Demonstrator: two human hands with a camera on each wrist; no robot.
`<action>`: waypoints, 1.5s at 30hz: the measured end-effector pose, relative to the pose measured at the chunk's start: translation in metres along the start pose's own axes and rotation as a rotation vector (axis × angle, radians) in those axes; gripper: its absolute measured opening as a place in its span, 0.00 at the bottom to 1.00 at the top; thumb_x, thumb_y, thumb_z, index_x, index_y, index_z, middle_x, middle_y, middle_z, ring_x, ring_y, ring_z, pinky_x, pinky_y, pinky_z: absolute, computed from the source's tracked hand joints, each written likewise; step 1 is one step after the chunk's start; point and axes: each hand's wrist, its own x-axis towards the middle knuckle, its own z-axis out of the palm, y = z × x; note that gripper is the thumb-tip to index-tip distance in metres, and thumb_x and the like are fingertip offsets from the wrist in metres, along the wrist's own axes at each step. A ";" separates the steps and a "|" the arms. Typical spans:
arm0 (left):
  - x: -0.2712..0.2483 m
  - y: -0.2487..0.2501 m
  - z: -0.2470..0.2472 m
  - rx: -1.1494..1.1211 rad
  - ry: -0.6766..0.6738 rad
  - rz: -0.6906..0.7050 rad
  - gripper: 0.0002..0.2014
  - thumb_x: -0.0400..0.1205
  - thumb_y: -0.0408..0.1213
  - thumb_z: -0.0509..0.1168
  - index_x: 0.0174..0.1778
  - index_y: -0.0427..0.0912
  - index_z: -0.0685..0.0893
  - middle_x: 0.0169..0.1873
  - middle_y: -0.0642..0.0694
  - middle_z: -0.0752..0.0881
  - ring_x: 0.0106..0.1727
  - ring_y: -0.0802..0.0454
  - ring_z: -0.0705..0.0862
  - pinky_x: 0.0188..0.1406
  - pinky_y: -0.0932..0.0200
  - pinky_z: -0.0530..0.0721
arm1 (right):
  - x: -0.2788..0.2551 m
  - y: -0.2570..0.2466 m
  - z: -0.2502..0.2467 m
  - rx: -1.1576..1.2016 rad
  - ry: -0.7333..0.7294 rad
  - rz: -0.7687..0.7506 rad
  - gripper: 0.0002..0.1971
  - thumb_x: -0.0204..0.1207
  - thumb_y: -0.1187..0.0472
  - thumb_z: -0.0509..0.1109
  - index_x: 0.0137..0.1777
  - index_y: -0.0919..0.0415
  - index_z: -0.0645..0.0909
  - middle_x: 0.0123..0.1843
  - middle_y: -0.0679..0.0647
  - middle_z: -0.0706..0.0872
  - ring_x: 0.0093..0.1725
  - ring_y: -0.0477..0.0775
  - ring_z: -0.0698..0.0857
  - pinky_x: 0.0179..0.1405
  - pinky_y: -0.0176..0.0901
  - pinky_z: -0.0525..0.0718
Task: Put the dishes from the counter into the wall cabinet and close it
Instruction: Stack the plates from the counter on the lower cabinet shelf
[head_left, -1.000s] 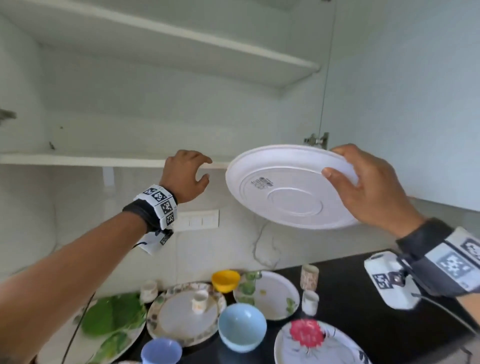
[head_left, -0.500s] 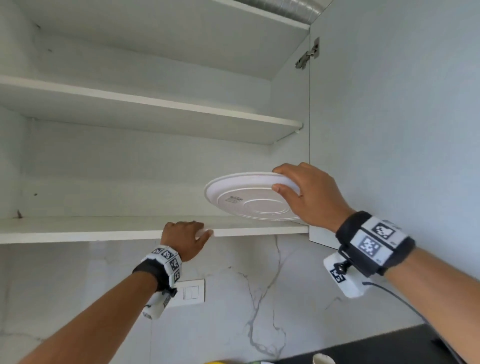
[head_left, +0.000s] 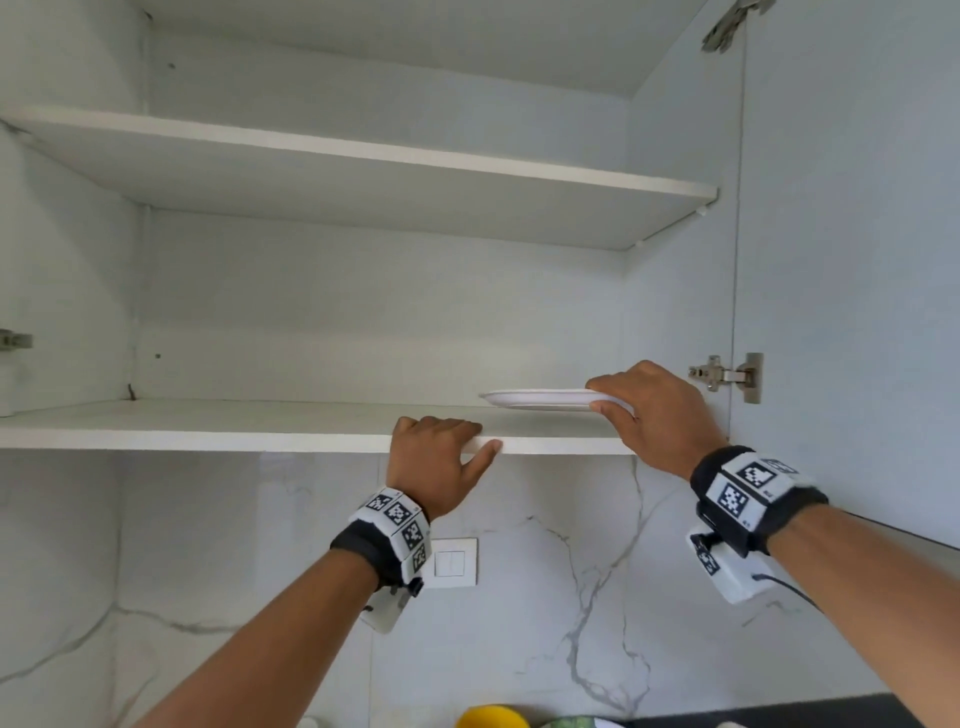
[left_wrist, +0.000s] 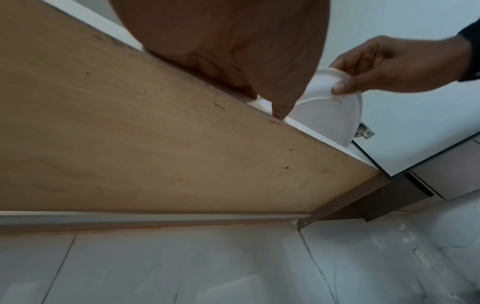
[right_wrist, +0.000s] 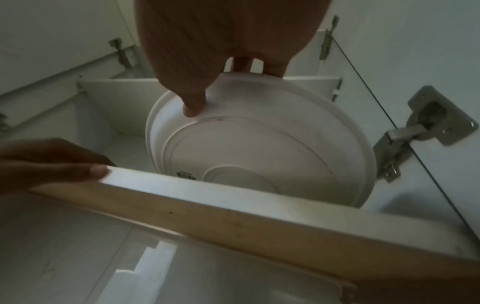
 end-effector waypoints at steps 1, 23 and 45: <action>0.000 0.000 0.001 0.004 0.008 0.000 0.27 0.83 0.67 0.50 0.53 0.55 0.89 0.47 0.59 0.91 0.46 0.53 0.88 0.51 0.51 0.73 | -0.002 0.001 0.004 -0.017 -0.004 -0.008 0.11 0.76 0.56 0.68 0.55 0.53 0.89 0.39 0.48 0.89 0.41 0.57 0.85 0.29 0.49 0.84; 0.000 0.002 0.010 -0.021 0.085 -0.022 0.24 0.82 0.64 0.52 0.46 0.53 0.89 0.37 0.56 0.89 0.39 0.51 0.84 0.46 0.51 0.66 | -0.029 0.013 0.071 -0.166 -0.251 0.128 0.24 0.85 0.48 0.46 0.78 0.40 0.70 0.72 0.43 0.82 0.66 0.57 0.81 0.58 0.59 0.76; -0.006 0.006 -0.003 -0.078 -0.039 -0.004 0.32 0.78 0.62 0.55 0.74 0.48 0.77 0.75 0.42 0.77 0.81 0.39 0.66 0.75 0.36 0.57 | -0.169 -0.027 0.007 0.030 -0.736 0.400 0.28 0.83 0.37 0.55 0.83 0.35 0.58 0.88 0.40 0.46 0.85 0.47 0.52 0.81 0.51 0.63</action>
